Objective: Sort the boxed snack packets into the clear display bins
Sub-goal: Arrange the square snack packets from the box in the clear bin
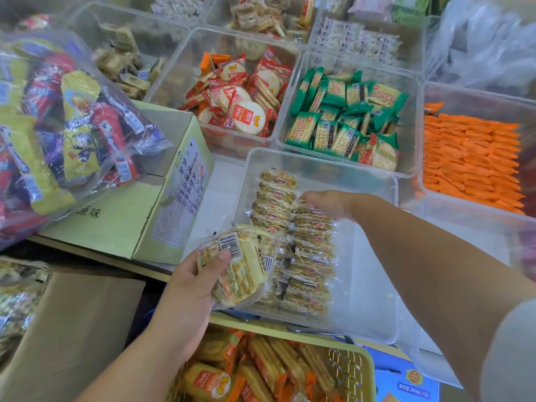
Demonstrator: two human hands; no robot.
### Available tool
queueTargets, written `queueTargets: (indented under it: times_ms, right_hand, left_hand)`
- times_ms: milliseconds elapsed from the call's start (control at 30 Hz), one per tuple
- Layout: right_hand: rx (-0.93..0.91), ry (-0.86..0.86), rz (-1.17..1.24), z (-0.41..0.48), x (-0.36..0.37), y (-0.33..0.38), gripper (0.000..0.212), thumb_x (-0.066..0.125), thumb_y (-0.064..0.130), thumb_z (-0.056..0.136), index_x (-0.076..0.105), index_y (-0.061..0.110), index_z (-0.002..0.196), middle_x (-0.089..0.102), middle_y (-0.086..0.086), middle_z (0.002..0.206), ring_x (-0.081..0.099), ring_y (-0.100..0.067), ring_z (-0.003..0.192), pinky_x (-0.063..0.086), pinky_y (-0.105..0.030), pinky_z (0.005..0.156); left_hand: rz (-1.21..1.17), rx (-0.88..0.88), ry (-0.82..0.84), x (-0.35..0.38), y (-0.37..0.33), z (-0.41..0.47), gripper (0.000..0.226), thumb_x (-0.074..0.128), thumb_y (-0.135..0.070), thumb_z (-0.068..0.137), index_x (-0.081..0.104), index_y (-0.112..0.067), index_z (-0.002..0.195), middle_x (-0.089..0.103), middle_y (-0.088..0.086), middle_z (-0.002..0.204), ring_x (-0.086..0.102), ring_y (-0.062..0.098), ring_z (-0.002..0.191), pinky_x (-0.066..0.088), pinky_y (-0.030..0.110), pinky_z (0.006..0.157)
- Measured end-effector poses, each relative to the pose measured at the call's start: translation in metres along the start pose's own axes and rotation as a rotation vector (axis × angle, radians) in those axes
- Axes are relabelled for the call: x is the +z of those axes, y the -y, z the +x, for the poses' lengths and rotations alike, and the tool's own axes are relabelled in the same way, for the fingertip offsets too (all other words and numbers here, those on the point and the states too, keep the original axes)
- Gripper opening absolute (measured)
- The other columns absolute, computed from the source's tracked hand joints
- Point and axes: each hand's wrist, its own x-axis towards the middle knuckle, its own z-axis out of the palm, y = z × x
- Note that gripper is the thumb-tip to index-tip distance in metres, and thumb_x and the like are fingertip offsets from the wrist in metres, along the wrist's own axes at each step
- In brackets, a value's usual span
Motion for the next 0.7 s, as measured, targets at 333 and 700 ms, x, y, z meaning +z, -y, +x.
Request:
queueTargets:
  times_ms: [333,700]
  right_hand:
    - [-0.117,-0.139,-0.175,-0.002,0.016,0.001,0.055,0.033,0.048,0.105,0.030,0.026,0.155,0.039,-0.008,0.158,0.042,-0.031,0.137,0.034,-0.039,0.109]
    - [-0.171,-0.487,-0.010,-0.094,0.028,0.004,0.058,0.051,0.056,0.098,0.045,0.026,0.147,0.051,-0.002,0.149,0.052,-0.022,0.130,0.041,-0.038,0.104]
  left_hand:
    - [-0.043,-0.015,-0.006,-0.001,0.000,0.000,0.050,0.074,-0.040,0.079,0.069,-0.019,0.124,0.075,0.008,0.123,0.071,0.024,0.115,0.049,0.044,0.098]
    - [-0.159,-0.019,-0.036,0.006,-0.011,-0.021,0.057,0.084,-0.029,0.067,0.069,-0.010,0.119,0.077,0.014,0.114,0.075,0.028,0.103,0.063,0.035,0.069]
